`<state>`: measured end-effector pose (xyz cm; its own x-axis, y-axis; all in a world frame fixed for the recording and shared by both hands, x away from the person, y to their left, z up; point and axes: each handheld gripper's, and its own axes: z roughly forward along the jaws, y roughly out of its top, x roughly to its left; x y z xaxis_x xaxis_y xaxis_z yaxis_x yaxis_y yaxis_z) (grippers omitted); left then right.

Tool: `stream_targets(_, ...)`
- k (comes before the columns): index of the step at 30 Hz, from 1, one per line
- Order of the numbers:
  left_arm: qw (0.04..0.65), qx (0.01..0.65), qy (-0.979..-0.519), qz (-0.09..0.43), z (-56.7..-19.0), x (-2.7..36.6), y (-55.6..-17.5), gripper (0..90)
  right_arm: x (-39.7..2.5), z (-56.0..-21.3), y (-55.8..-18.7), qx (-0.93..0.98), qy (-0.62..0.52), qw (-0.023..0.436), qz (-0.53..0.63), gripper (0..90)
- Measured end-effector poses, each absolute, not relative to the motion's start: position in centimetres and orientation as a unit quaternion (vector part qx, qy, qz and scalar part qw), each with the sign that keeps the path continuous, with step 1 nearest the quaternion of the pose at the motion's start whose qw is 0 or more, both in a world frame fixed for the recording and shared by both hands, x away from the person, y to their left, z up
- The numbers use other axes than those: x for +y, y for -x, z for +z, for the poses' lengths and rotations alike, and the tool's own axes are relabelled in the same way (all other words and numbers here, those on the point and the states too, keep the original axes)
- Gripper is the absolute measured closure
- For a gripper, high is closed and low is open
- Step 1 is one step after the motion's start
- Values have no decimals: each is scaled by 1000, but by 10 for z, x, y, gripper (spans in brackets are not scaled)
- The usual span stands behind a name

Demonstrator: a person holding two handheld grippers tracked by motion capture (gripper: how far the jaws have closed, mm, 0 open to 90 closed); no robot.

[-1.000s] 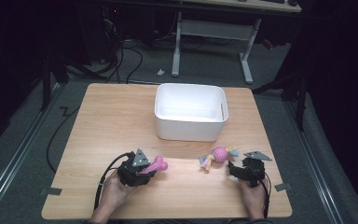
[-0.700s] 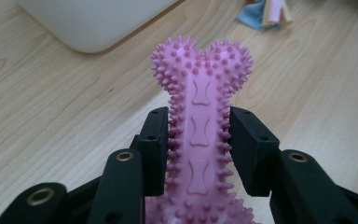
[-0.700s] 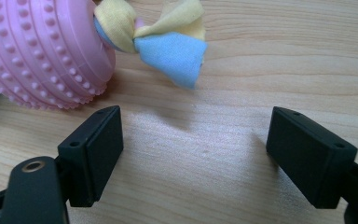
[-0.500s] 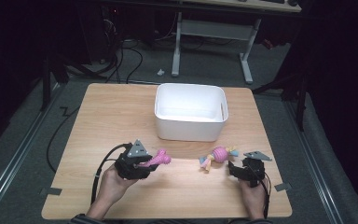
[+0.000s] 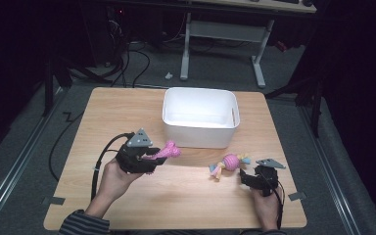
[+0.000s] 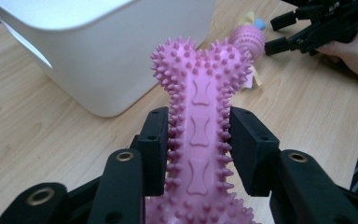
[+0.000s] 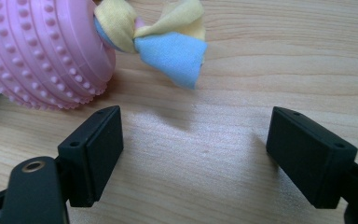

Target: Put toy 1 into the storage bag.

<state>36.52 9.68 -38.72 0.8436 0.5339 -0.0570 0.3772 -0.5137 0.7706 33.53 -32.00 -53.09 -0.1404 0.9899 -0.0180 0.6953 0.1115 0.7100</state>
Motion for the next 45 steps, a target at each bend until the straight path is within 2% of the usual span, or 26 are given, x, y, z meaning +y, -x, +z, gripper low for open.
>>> stream_targets(22,433,256,-859,98,-331,77,-407,591,-320,-531,-335,702,-599,259,287,187)
stream_targets(45,416,274,-862,95,-320,41,-455,591,-320,-531,-335,701,-601,258,285,187)
